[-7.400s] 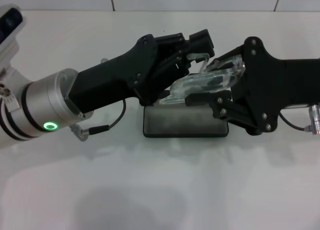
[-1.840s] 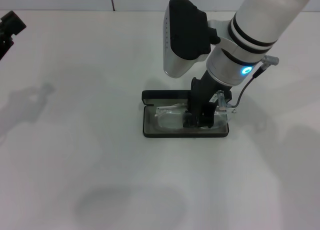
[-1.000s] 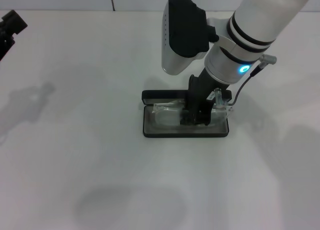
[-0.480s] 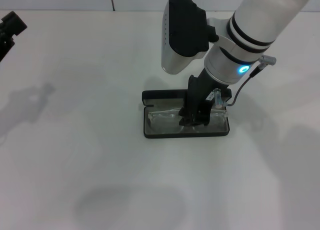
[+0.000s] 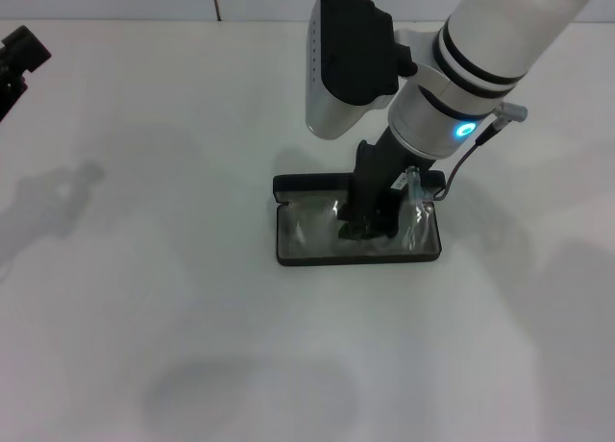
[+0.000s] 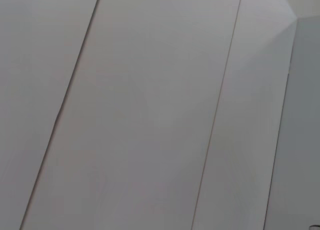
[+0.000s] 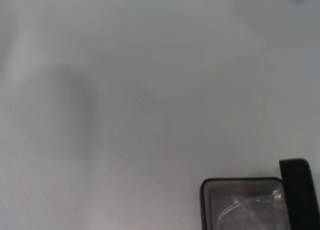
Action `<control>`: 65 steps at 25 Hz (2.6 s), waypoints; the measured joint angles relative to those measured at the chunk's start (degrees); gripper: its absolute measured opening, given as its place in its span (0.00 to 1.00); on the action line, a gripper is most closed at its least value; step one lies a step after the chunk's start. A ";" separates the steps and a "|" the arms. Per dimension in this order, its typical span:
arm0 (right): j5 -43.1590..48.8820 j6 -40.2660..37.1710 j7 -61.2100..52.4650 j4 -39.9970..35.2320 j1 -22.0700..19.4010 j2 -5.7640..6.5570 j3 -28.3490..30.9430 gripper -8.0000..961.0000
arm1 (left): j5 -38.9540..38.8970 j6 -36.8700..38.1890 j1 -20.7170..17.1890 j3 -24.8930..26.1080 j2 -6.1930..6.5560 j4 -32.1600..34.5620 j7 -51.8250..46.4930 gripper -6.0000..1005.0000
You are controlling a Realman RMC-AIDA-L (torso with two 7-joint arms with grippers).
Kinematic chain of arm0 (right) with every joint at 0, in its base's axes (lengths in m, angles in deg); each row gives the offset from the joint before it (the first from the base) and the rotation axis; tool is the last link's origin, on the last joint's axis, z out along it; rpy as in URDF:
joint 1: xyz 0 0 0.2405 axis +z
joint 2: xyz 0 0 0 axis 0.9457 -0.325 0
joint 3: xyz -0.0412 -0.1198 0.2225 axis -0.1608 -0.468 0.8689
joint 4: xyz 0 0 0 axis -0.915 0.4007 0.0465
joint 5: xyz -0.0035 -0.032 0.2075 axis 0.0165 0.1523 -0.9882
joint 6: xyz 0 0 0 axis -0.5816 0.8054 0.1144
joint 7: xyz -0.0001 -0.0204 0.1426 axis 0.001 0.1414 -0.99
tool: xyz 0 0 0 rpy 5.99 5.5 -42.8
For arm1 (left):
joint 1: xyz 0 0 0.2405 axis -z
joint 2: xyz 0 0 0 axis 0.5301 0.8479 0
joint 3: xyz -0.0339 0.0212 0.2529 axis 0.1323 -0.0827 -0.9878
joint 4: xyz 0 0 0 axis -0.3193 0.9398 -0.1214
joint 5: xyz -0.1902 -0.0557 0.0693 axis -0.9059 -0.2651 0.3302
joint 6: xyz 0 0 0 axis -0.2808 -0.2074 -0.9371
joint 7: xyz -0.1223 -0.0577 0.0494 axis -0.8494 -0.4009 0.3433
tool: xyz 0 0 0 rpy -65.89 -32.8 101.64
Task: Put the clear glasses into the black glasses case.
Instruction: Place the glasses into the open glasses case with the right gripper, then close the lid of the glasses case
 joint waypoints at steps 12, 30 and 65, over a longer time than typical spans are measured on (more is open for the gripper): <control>0.44 -2.56 -0.86 -10.29 -5.35 0.00 0.10 0.18 | -0.10 0.01 0.22 0.00 0.27 0.02 -0.19 0.13; -19.95 -9.88 7.64 -56.10 -43.78 0.43 33.95 0.18 | 4.85 1.33 4.17 -1.11 -1.67 1.44 -2.33 0.13; -39.74 -19.14 34.77 -3.28 -47.80 1.16 69.92 0.18 | 27.29 -27.25 27.61 -11.26 -9.82 -8.16 -7.35 0.20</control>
